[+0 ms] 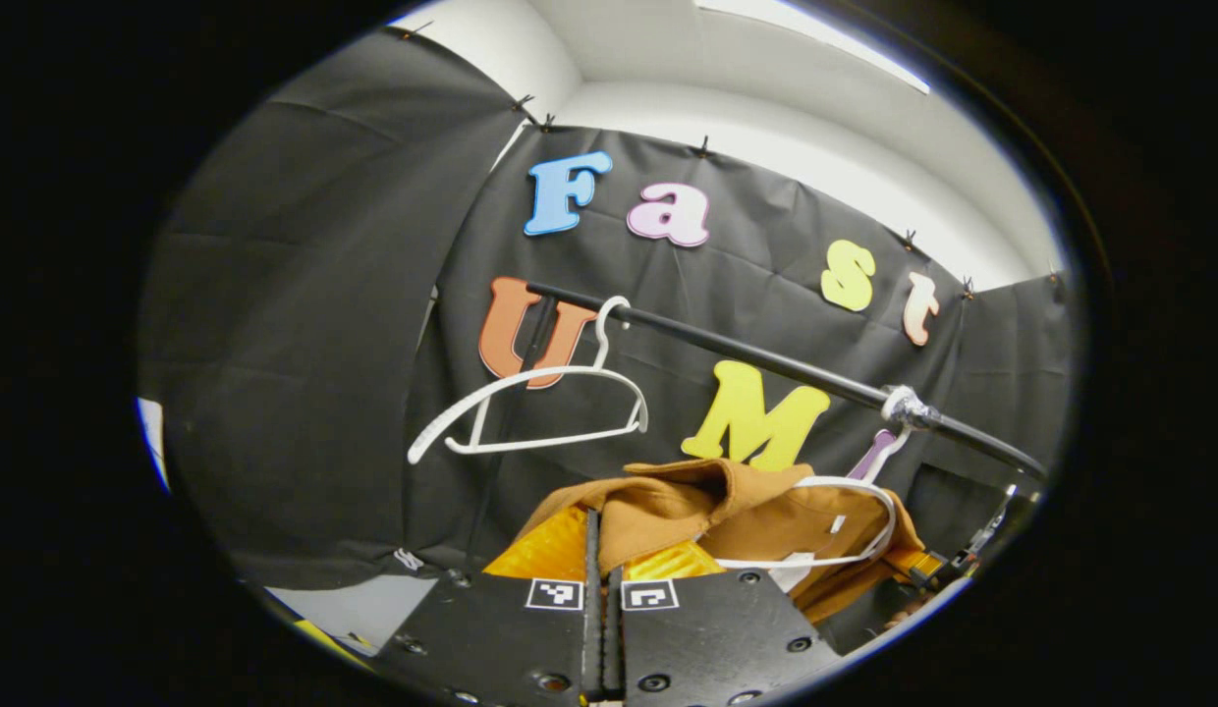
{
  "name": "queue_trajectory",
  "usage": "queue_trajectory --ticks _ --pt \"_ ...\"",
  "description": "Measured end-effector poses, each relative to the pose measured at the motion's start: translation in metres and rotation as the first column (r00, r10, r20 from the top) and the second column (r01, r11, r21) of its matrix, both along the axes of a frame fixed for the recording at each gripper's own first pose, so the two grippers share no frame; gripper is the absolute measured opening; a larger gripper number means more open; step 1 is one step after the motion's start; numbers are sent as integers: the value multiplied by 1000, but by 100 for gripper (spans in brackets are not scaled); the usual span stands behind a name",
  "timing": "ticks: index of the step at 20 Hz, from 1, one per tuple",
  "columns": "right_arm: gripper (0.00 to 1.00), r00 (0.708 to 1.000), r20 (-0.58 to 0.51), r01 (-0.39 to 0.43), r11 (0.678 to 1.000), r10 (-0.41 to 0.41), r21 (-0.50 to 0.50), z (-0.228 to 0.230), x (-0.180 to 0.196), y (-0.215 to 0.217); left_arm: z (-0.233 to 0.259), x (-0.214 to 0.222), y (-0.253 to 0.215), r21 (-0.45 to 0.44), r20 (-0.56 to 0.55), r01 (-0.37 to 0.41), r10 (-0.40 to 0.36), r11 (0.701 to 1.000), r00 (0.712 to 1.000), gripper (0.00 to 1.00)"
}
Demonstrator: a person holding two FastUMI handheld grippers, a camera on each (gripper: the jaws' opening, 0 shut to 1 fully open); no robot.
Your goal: Grasp the clothes on the hanger with both hands and then place them into the laundry hamper below.
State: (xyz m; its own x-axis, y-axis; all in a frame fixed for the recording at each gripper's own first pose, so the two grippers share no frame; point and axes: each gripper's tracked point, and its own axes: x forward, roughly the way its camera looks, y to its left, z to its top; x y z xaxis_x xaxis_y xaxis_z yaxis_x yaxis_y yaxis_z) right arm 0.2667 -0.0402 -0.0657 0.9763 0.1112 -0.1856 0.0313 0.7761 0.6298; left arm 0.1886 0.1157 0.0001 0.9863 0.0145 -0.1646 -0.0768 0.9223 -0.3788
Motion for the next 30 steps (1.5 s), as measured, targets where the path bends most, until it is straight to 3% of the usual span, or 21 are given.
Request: queue_trajectory --ticks 7,8,15,22,30 --pt "7 1000 6 -23 997 23 69 0 15 -4 -16 10 4 -80 -3 24 -25 997 1000 6" --pt "6 1000 0 -23 997 23 68 -2 18 -5 -20 10 4 -110 -13 28 -30 994 999 1" --pt "7 999 -33 -21 997 24 69 -8 28 -7 -57 26 24 -200 -90 26 -44 979 995 1" --pt "6 996 -90 -22 998 28 65 -42 16 -13 -102 4 7 -174 -153 14 -41 985 987 0" --pt "6 982 -180 -40 998 48 46 -95 -23 -9 -133 -34 -18 -140 -202 15 -44 990 978 0"
